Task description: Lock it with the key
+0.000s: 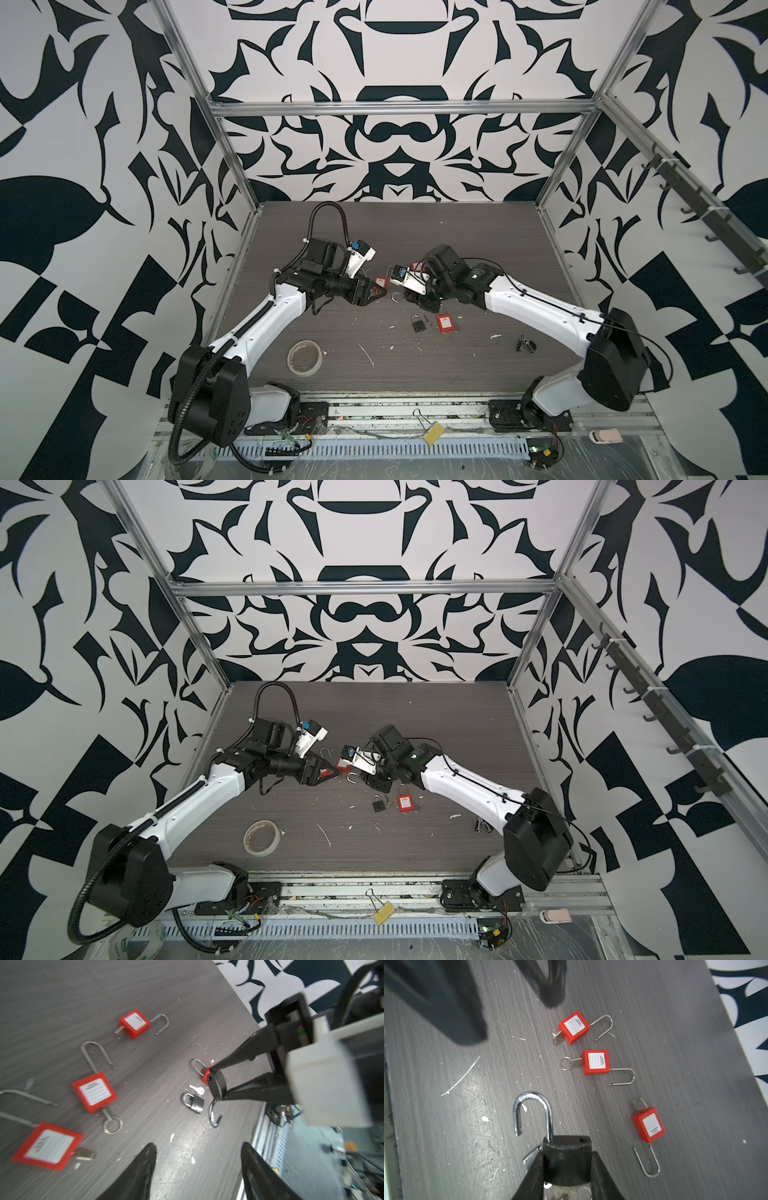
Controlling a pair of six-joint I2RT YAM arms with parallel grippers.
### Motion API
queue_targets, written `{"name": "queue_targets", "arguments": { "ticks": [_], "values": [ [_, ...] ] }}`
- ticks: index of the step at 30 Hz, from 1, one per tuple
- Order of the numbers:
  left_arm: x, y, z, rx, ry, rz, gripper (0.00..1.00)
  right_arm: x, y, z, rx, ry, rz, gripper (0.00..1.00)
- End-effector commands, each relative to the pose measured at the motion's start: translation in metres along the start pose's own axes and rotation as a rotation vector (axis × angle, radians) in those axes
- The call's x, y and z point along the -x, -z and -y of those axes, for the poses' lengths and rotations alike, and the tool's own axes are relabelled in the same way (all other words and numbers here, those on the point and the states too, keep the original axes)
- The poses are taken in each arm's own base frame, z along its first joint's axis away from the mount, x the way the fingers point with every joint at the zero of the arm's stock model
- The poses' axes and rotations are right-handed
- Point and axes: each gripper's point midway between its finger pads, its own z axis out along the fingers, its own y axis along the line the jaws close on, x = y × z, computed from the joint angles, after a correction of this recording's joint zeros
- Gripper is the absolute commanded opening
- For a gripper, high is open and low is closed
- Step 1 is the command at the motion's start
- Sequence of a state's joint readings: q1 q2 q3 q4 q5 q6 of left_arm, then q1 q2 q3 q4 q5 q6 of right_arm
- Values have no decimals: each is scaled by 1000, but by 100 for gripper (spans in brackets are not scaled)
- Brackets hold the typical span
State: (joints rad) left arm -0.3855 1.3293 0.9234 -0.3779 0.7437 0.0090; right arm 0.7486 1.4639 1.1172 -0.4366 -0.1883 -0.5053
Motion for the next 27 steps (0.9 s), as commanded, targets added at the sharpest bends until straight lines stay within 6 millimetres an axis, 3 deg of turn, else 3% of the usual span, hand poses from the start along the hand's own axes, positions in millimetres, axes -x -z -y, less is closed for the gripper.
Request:
{"name": "queue_targets", "arguments": {
  "ticks": [1, 5, 17, 22, 27],
  "values": [
    [2, -1, 22, -151, 2, 5, 64, 21, 19, 2, -28, 31, 100, 14],
    [1, -5, 30, -196, 5, -9, 55, 27, 29, -6, -14, 39, 159, 14],
    [-1, -18, 41, -247, 4, -45, 47, 33, 36, -15, -8, 50, 195, 13],
    [1, -24, 45, -268, -3, -58, 34, 32, 35, -14, -21, 53, 184, 12],
    [0, -25, 46, -286, 3, -64, 28, 32, 36, -12, -38, 59, 179, 11]
  ]
}}
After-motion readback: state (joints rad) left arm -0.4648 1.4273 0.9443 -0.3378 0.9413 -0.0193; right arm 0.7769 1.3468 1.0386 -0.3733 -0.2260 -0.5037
